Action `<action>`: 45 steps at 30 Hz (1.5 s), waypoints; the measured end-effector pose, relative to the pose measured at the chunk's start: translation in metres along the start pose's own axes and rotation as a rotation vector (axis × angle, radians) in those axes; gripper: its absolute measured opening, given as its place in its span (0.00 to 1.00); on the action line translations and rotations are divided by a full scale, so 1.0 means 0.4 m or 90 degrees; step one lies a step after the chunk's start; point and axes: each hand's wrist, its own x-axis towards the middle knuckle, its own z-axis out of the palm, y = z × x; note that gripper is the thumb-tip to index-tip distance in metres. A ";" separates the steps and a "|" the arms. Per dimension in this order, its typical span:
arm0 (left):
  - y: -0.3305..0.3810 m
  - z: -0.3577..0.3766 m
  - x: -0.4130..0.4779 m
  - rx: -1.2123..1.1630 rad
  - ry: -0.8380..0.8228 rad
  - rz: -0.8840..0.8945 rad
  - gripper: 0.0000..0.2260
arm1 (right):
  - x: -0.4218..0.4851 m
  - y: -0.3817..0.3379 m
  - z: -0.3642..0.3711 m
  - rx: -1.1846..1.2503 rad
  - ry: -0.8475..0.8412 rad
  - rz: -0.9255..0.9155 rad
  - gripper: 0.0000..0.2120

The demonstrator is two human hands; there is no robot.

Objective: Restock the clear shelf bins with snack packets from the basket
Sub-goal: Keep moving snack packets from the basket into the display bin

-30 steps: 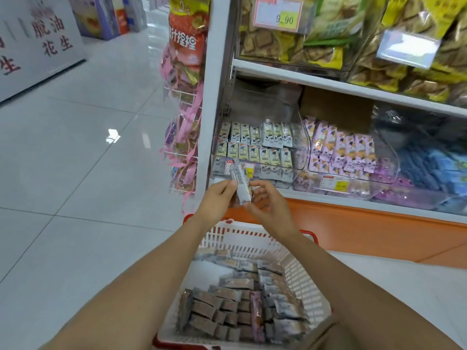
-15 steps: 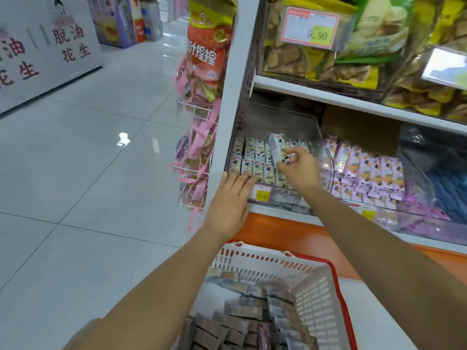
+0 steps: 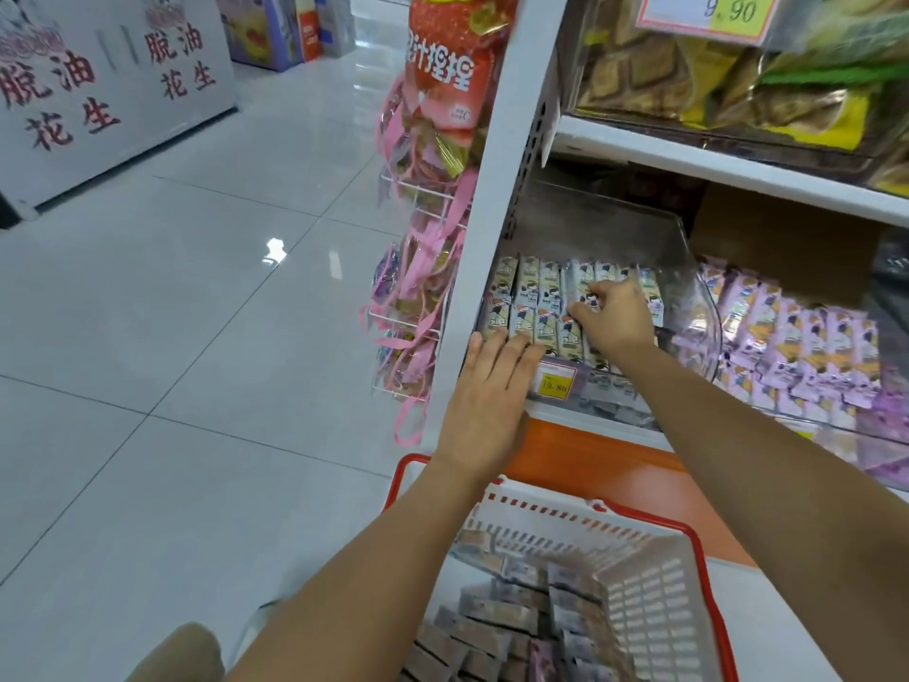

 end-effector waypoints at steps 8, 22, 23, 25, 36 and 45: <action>0.009 -0.043 -0.006 0.037 -0.071 0.016 0.34 | -0.125 -0.041 -0.074 0.138 0.029 -0.100 0.18; -0.111 -0.007 -0.290 0.029 -0.181 -0.118 0.28 | -0.521 -0.047 0.089 0.337 -0.150 -0.169 0.06; -0.125 0.009 -0.314 0.043 -0.202 -0.129 0.28 | -0.537 -0.032 0.119 0.321 -0.175 -0.150 0.06; -0.145 0.036 -0.356 0.058 -0.242 -0.165 0.29 | -0.560 0.004 0.180 0.280 -0.223 -0.111 0.06; -0.210 0.135 -0.484 0.073 -0.340 -0.213 0.35 | -0.610 0.184 0.454 0.012 -0.465 0.105 0.12; -0.217 0.141 -0.489 0.080 -0.340 -0.212 0.37 | -0.621 0.208 0.585 0.265 -0.475 0.377 0.18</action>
